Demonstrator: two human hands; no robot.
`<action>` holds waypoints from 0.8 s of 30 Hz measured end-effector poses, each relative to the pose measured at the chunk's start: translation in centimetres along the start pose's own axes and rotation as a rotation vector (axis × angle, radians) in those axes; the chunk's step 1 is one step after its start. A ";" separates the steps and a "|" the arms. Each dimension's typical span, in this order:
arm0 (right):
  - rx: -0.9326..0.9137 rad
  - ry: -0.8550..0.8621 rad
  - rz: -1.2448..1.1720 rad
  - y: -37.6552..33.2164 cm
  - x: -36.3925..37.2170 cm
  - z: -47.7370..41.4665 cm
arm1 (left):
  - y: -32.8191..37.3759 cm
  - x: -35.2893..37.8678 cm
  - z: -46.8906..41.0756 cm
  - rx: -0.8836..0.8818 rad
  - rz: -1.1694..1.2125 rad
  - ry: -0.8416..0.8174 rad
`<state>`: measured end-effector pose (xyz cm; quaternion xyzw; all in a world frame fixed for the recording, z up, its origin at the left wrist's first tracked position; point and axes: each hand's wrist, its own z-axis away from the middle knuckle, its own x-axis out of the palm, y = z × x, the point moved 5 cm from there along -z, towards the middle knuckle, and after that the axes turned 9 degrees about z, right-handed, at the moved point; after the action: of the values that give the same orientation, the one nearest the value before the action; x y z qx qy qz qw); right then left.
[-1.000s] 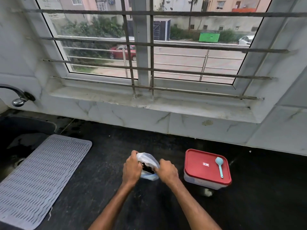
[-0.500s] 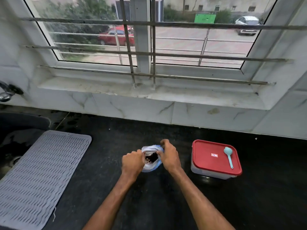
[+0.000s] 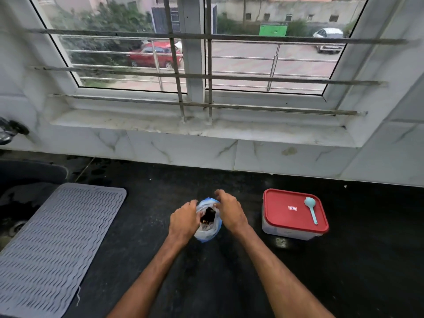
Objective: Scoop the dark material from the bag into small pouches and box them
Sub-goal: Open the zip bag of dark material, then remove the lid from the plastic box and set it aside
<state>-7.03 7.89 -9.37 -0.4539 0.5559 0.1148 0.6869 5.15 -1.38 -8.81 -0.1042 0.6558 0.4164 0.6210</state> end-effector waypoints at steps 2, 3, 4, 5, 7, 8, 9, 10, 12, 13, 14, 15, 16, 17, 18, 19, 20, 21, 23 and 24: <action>-0.017 0.014 -0.006 -0.2 -0.5 0.4 | 0.1 -0.2 0.4 -0.007 0.026 -0.021; -0.027 0.037 -0.017 -0.2 -1.0 0.7 | 0.4 -0.2 0.6 -0.006 0.031 -0.031; -0.036 0.072 -0.022 -0.1 -1.6 1.0 | 0.6 -0.2 0.8 0.000 0.030 -0.039; -0.035 0.114 -0.014 0.3 -2.5 1.4 | 1.1 -0.3 1.0 0.014 0.028 -0.041; -0.022 0.211 0.015 1.8 -4.7 2.2 | 2.5 -0.5 1.3 0.067 0.038 -0.014; -0.005 0.261 0.022 2.8 -6.0 2.6 | 3.5 -0.6 1.4 0.102 0.058 0.014; 0.022 0.304 0.021 4.1 -7.3 2.9 | 4.6 -0.7 1.4 0.141 0.087 0.044; 0.050 0.343 0.023 5.4 -8.6 3.3 | 5.8 -0.7 1.4 0.187 0.112 0.066; 0.130 0.412 0.061 8.7 -11.4 4.2 | 9.1 -0.2 1.5 0.303 0.125 0.073; 0.176 0.435 0.100 10.4 -12.7 4.6 | 10.7 0.3 1.5 0.368 0.127 0.063; 0.227 0.435 0.148 12.2 -13.6 4.9 | 12.4 0.8 1.7 0.434 0.127 0.037; 0.287 0.406 0.192 14.3 -14.4 5.2 | 14.4 1.5 1.9 0.508 0.119 0.009; 0.343 0.342 0.229 16.1 -14.4 5.5 | 15.9 2.3 2.1 0.572 0.101 -0.021; 0.393 0.259 0.250 17.8 -14.3 5.8 | 17.4 3.3 2.4 0.629 0.074 -0.051; 0.411 0.182 0.248 19.0 -13.9 6.1 | 18.6 4.3 2.8 0.666 0.036 -0.089; 0.398 0.134 0.242 19.7 -13.5 6.4 | 19.4 5.4 3.2 0.687 -0.013 -0.131; 0.361 0.127 0.247 20.2 -13.3 6.8 | 20.2 6.5 3.5 0.696 -0.056 -0.173; 0.315 0.139 0.271 20.2 -13.4 7.1 | 20.5 7.5 3.8 0.702 -0.090 -0.202; 0.240 0.190 0.279 20.3 -13.8 7.4 | 21.0 8.6 4.1 0.716 -0.124 -0.213; 0.226 0.228 0.240 20.3 -14.3 7.4 | 20.9 8.8 4.2 0.714 -0.133 -0.209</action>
<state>-20.67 29.85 -7.21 -0.3146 0.6895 0.0807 0.6473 -7.28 18.06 -7.53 0.1195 0.6845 0.1285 0.7076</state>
